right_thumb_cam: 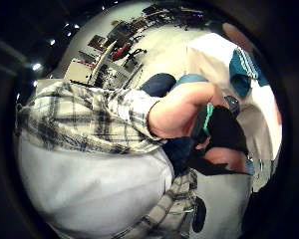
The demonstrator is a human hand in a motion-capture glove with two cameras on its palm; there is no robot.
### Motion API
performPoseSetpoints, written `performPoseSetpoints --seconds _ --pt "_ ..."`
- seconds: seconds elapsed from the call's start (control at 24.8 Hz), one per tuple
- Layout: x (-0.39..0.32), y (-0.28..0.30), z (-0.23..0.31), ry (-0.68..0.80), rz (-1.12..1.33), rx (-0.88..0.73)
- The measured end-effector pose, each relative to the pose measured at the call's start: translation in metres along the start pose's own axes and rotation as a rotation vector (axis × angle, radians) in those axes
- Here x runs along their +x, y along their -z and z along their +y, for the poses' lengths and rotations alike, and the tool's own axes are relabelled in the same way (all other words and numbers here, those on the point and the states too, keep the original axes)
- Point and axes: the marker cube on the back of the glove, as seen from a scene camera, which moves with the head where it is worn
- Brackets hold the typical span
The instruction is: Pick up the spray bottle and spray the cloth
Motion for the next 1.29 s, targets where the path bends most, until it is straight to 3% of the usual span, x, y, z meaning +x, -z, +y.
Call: performPoseSetpoints --seconds 0.77,1.29 --pt "0.019 -0.001 0.000 -0.060 -0.027 -0.007" --pt "0.121 0.006 -0.006 -0.342 -0.111 0.064"
